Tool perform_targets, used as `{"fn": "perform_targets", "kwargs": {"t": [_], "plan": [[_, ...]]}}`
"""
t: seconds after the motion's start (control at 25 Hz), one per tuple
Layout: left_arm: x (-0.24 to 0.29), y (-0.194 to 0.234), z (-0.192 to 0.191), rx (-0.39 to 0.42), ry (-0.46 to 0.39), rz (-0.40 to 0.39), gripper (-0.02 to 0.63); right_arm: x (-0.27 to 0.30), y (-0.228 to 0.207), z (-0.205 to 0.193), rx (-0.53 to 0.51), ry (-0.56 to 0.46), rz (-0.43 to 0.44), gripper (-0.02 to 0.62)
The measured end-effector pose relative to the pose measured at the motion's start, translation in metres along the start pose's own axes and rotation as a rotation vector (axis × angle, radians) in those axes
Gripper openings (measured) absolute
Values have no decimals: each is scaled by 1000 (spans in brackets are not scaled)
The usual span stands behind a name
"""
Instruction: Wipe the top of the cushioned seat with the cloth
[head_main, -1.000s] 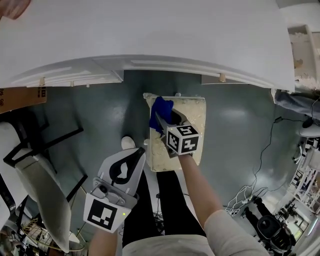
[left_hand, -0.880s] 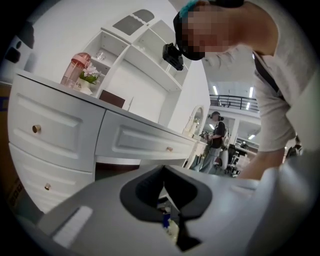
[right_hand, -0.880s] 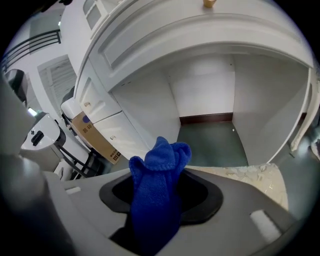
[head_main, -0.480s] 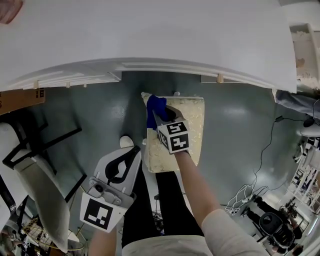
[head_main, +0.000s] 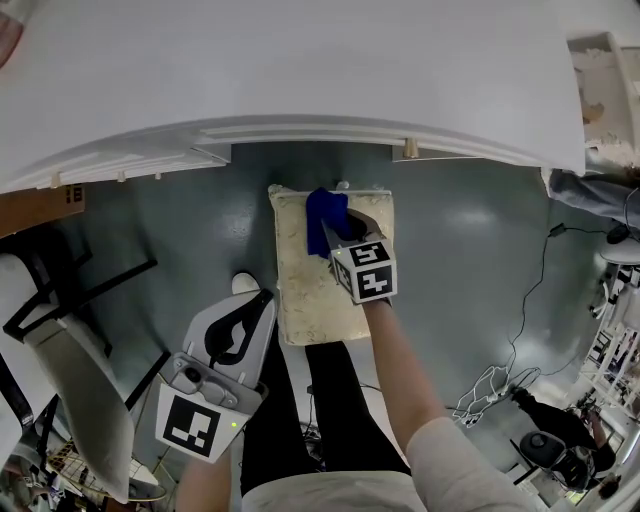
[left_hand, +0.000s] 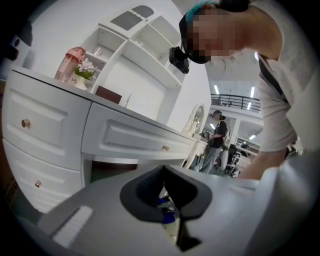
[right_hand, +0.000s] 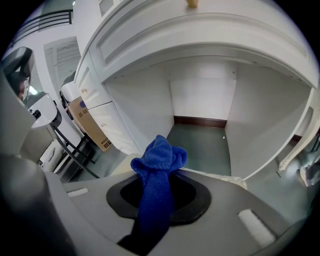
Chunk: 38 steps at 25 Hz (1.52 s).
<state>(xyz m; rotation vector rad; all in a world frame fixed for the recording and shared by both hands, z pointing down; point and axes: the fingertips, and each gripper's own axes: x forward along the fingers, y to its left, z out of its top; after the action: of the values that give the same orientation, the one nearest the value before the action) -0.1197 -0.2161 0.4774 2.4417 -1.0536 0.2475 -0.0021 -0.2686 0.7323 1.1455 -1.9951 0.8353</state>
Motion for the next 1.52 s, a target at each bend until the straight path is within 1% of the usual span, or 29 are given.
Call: {"fn": "perform_targets", "kwargs": {"t": [0.36,0.6,0.72,0.92,1.24,1.52], "plan": [[26,-37,-1,10,2,-23,0,-39,-83,-26,63,-5,-105,89],[38,-62,-4,17,9,-32,0,-59,-116,-43,114,-12,-133,89],[41,-71,-6,18,7,-28,0,-62,-119,-47,125,-11,-120,86],[44,-83,-7,25,-5,-9,0,-65,-113,-51,97,-18,-107,80],[37,-95,-8,29,-12,20,0,-81,-99,-79,85,-20,-70,78],[19,-89,-6,56,-7,44,0,-82,-96,-81,96,8,-95,77]]}}
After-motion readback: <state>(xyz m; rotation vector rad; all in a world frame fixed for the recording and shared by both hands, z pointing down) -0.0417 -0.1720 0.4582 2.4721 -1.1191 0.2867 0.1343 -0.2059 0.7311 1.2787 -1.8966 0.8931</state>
